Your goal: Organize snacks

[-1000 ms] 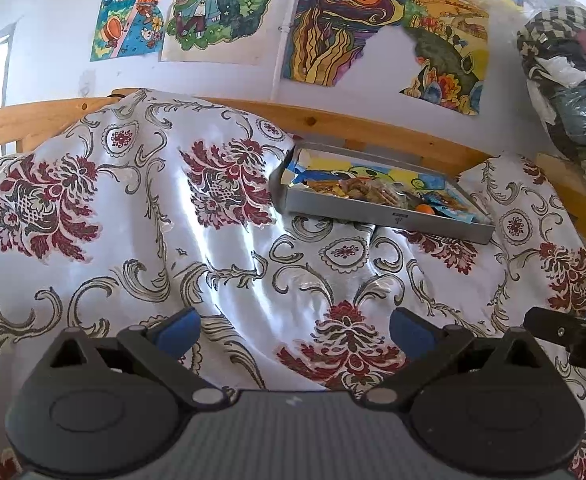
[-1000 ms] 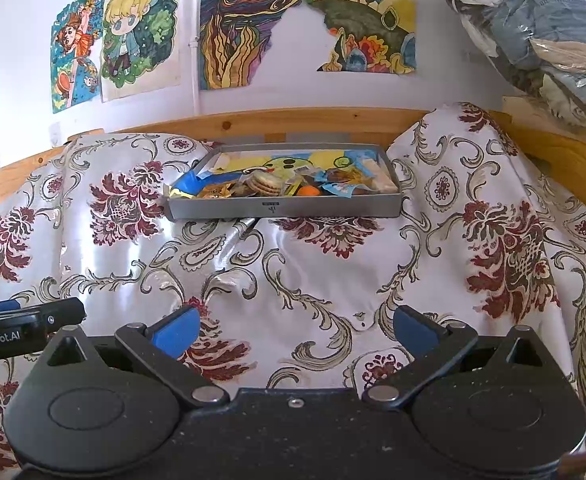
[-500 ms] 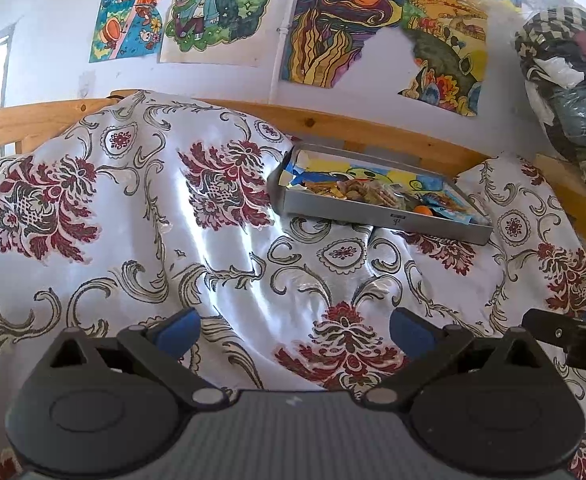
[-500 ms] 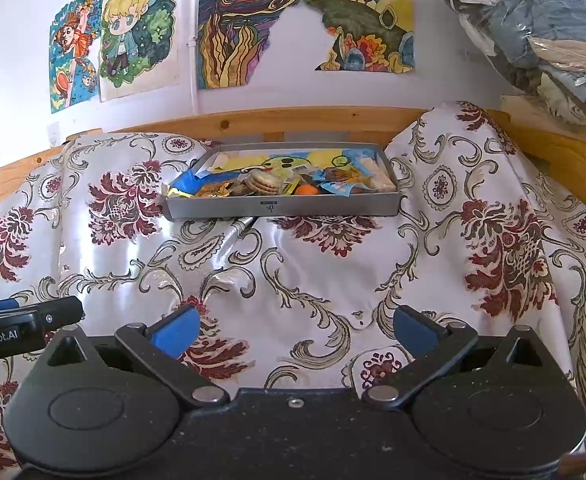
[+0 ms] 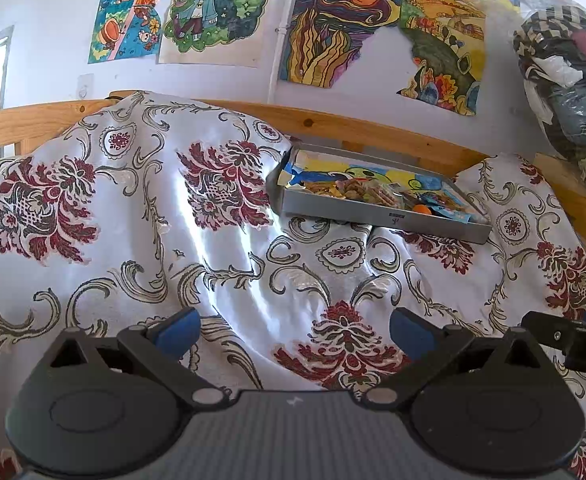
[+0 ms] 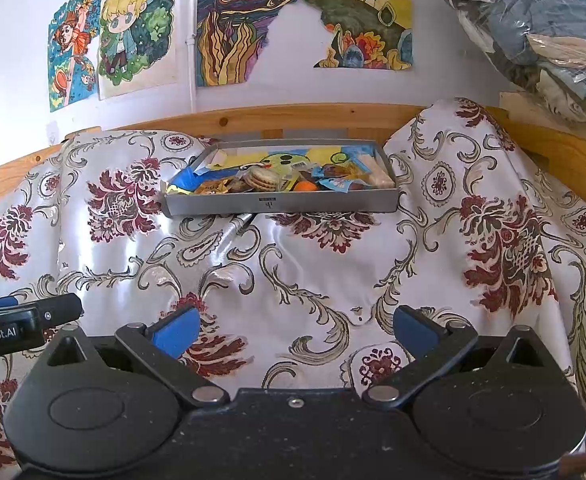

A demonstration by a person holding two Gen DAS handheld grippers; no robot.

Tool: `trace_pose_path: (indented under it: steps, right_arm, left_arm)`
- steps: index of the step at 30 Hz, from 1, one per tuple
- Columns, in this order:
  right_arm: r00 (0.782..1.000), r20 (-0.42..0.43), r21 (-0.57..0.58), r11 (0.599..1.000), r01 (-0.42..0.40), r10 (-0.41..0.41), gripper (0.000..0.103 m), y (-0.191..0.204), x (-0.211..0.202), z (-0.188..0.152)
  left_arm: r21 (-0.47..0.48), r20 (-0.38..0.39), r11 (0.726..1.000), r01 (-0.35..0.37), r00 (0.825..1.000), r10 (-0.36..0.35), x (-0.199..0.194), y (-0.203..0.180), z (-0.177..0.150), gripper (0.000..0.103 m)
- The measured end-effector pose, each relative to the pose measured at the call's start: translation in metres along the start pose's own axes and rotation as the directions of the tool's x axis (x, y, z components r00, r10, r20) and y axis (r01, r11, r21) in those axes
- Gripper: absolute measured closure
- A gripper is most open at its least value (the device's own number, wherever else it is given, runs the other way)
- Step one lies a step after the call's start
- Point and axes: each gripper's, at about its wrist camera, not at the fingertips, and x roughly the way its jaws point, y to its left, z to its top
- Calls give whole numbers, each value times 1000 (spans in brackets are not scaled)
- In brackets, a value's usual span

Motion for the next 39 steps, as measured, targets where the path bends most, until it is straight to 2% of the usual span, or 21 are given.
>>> trace_pose_path:
  steps: [39]
  right_arm:
    - [1000, -16, 3, 1000, 4, -4, 1, 1, 1, -8]
  left_arm:
    - [1, -1, 1000, 0, 1000, 0, 0, 0, 0, 0]
